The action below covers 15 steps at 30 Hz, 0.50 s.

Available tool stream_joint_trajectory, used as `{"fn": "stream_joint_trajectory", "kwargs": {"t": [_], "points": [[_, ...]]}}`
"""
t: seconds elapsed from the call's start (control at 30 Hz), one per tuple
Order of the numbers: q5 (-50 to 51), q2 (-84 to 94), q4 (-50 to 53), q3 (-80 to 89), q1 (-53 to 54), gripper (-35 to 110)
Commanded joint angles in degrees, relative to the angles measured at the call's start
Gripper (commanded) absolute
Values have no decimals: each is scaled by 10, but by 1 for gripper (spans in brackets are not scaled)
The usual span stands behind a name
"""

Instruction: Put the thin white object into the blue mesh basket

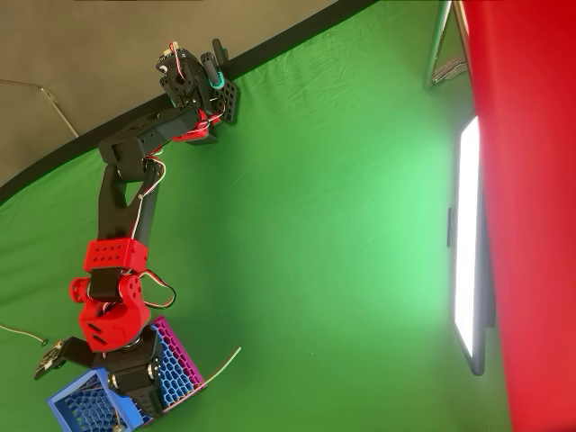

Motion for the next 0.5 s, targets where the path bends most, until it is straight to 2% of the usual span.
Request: {"fn": "stream_joint_trajectory", "kwargs": {"t": [0.0,0.27,0.47], "points": [[29,-1,11,-51,23,8],[16,-61,5,-158,82,8],[-34,-81,-53,-216,107,7]]}}
